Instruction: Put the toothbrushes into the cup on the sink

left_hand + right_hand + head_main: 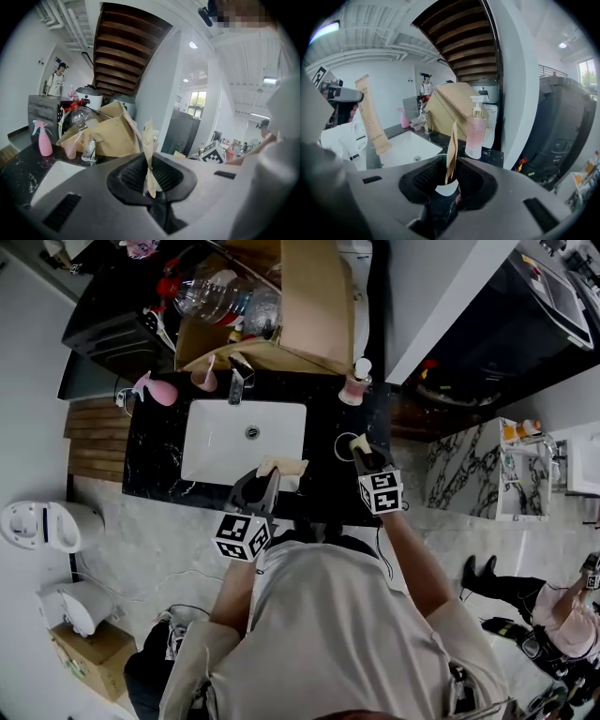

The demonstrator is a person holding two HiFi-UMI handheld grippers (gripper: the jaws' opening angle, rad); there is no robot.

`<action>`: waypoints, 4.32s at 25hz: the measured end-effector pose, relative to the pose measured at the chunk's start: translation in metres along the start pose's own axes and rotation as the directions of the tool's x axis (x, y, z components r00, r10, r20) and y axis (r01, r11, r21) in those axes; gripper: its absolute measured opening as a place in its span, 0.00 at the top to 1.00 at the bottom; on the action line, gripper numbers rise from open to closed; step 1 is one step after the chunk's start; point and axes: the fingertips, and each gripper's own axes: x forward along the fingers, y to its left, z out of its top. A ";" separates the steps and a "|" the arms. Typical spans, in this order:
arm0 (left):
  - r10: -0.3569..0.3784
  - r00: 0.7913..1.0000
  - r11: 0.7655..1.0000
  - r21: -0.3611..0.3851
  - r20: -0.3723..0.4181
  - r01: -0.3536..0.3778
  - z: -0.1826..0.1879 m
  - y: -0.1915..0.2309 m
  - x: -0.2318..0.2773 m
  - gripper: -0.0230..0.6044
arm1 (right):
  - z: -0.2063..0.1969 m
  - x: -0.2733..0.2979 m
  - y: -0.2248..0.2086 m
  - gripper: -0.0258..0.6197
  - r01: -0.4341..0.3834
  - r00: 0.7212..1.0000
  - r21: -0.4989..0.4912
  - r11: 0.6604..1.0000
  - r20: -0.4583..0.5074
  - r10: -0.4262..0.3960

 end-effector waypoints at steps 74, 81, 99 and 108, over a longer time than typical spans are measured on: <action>-0.203 0.975 0.961 0.173 -0.090 0.216 -0.004 -0.076 0.137 0.91 | -0.015 -0.145 -0.037 0.87 0.124 0.984 0.230 0.965 0.096 -0.149; -0.197 0.971 0.956 0.193 -0.138 0.221 -0.026 -0.077 0.150 0.91 | -0.007 -0.152 -0.034 0.87 0.131 0.979 0.240 0.962 0.121 -0.164; -0.167 0.959 0.947 0.234 -0.230 0.221 -0.075 -0.075 0.179 0.90 | 0.005 -0.164 -0.023 0.90 0.127 0.969 0.243 0.962 0.179 -0.173; -0.151 0.949 0.955 0.206 -0.276 0.212 -0.100 -0.070 0.187 0.89 | -0.001 -0.170 -0.025 0.90 0.142 0.969 0.246 0.959 0.166 -0.186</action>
